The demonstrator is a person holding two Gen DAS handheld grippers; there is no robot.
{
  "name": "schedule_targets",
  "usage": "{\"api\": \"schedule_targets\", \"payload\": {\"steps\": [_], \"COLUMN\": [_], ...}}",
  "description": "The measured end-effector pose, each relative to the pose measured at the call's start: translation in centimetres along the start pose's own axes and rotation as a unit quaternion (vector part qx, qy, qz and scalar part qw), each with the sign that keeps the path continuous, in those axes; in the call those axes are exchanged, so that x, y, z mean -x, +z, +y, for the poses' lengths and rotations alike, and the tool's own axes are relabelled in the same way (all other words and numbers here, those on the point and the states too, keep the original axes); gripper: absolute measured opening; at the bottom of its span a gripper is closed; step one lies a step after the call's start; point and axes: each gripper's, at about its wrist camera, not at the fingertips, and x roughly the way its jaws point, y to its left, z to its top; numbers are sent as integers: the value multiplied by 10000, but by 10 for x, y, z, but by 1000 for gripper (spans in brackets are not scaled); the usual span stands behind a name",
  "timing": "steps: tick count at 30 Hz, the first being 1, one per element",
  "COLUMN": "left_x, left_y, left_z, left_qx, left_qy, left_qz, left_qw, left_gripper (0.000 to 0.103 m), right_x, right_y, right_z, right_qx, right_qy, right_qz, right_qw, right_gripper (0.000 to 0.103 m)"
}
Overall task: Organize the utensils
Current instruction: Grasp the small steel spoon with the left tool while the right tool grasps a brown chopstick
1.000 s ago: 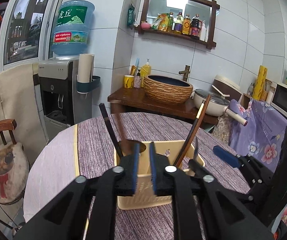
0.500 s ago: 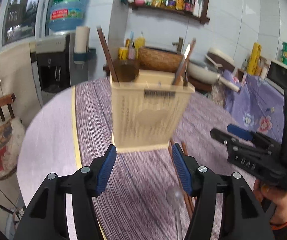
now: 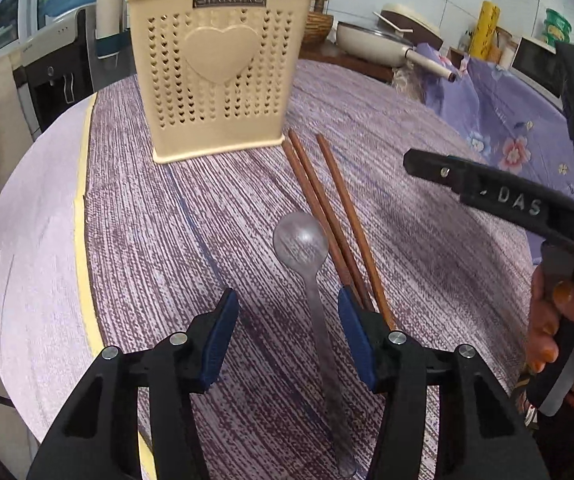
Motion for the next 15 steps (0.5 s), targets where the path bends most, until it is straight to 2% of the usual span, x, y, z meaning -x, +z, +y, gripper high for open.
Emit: {"api": "schedule_targets", "payload": {"steps": [11,15], "left_x": [-18,-25], "left_y": [10,18], "left_z": [-17,-22], "left_qx": [-403,-448], "left_qy": [561,600], "left_qz": [-28,-33], "left_qw": [9976,9972], "left_gripper": [45,43], "right_x": [6,7], "right_y": [-2,-2], "right_z": [-5,-7], "right_qx": [-149,-171], "right_qy": [-51,-94], "right_qz": [-35,-27], "right_qw": [9999,9998], "right_gripper": [58,58]}}
